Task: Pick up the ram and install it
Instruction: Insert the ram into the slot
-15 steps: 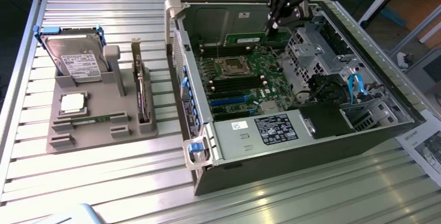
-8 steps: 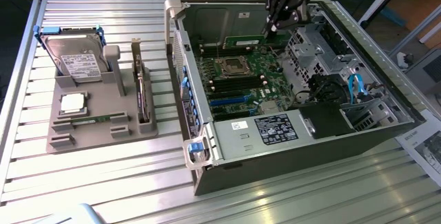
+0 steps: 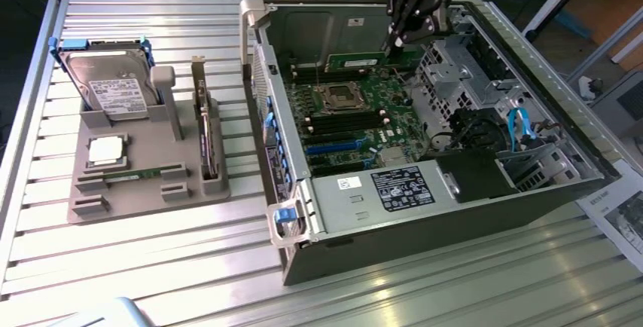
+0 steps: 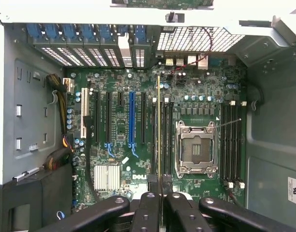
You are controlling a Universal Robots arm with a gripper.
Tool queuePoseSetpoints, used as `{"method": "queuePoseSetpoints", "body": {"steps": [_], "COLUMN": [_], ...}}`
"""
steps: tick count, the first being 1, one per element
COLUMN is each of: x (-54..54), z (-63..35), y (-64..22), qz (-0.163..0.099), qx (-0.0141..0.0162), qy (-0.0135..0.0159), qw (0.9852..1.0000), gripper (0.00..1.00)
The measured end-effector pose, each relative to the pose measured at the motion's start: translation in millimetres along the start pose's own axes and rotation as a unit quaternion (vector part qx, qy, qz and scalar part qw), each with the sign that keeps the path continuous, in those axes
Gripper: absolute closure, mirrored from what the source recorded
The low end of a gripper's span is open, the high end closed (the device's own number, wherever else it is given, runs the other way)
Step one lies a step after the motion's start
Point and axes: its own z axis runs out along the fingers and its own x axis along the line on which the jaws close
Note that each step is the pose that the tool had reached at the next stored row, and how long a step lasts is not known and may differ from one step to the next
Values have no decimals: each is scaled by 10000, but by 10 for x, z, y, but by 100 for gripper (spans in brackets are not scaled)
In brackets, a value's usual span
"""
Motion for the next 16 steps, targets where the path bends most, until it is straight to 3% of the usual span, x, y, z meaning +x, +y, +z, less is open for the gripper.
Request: {"method": "queuePoseSetpoints", "body": {"steps": [4,16], "x": [1,12], "z": [48,389], "y": [-2,-16], "qz": [0,-1], "qx": [0,3], "qy": [-3,-21], "qw": [10000,10000], "gripper": [88,88]}}
